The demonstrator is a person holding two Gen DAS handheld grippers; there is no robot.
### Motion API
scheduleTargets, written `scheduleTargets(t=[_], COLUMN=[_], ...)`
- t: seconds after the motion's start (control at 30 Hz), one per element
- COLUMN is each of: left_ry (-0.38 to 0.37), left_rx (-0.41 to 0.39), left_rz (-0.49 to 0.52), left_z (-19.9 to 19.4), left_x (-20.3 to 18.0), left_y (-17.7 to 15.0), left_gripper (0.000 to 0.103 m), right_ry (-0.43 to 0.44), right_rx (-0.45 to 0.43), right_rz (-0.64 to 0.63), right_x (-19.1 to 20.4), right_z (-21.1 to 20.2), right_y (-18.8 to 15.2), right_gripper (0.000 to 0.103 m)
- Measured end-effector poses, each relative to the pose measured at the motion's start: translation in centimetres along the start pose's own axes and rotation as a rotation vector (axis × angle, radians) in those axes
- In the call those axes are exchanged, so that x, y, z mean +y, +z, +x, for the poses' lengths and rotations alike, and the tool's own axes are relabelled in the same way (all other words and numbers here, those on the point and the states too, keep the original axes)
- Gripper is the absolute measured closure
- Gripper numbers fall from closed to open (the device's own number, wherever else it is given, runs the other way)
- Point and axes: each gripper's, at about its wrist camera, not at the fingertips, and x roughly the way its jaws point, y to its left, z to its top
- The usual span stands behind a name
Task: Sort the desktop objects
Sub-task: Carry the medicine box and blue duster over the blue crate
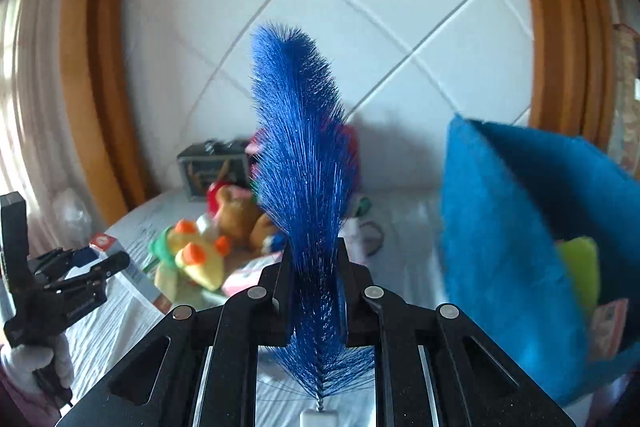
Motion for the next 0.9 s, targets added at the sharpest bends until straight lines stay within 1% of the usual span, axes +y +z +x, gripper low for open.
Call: scheduleTargets(t=[0.17, 0.27, 0.33, 0.4, 0.5, 0.6, 0.67, 0.73, 0.83, 0.9], left_ry=[-0.071, -0.132, -0.183, -0.233, -0.276, -0.317, -0.347, -0.377, -0.413, -0.42], left_rx=[-0.106, -0.16, -0.193, -0.219, -0.258, -0.284, -0.281, -0.254, -0.175, -0.117], left_rz=[0.044, 0.063, 0.074, 0.081, 0.104, 0.122, 0.133, 0.145, 0.163, 0.181], left_z=[-0.3, -0.2, -0.3, -0.5, -0.7, -0.8, -0.5, 0.8, 3.5, 5.4], left_x=[-7.3, -12.4, -16.1, -19.8, -24.5, -29.0, -31.9, -34.9, -39.2, -41.4], left_y=[5.8, 9.4, 11.9, 14.2, 17.1, 19.7, 21.1, 22.3, 23.1, 22.9], left_gripper=[0.062, 0.062, 0.062, 0.062, 0.062, 0.062, 0.062, 0.062, 0.062, 0.062], right_ry=[-0.095, -0.137, -0.163, -0.2, -0.255, -0.285, -0.301, -0.31, -0.323, -0.329], right_rx=[-0.069, -0.083, -0.084, -0.084, -0.072, -0.043, -0.017, 0.006, 0.048, 0.08], right_rz=[0.011, 0.034, 0.044, 0.057, 0.079, 0.112, 0.132, 0.151, 0.173, 0.186], right_x=[-6.3, -10.6, -13.1, -16.5, -21.1, -25.4, -28.1, -30.1, -32.9, -34.7], right_z=[-1.9, -2.5, -2.8, -2.9, -2.6, -2.3, -2.2, -2.3, -1.3, -0.6], right_y=[4.2, 6.2, 7.2, 8.1, 9.0, 9.2, 9.0, 8.6, 7.9, 7.3], right_gripper=[0.088, 0.088, 0.088, 0.088, 0.088, 0.088, 0.088, 0.088, 0.088, 0.088])
